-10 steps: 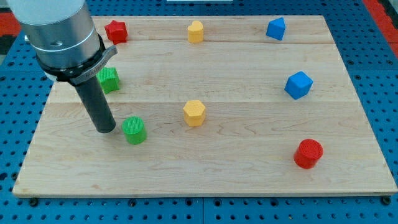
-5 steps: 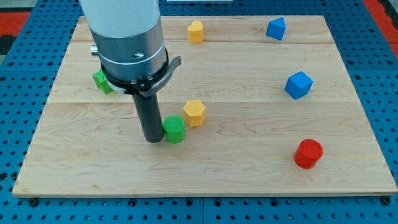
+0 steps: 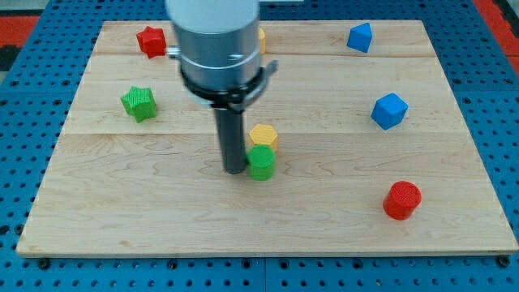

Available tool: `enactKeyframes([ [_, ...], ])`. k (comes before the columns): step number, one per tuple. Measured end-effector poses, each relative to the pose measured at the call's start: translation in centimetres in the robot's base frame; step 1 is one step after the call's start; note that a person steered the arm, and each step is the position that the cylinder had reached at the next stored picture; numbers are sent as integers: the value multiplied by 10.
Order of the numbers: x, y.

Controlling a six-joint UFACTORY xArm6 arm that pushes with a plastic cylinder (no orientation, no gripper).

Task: Place the green circle diagonally above the red circle

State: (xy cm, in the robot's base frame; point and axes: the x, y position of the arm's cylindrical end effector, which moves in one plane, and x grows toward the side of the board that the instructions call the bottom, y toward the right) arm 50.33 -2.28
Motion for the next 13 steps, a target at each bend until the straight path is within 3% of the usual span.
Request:
enactKeyframes([
  [2, 0, 76],
  [4, 5, 87],
  [6, 87, 90],
  [8, 114, 140],
  [10, 109, 281],
  [11, 104, 286],
  [12, 59, 285],
  [13, 56, 285],
])
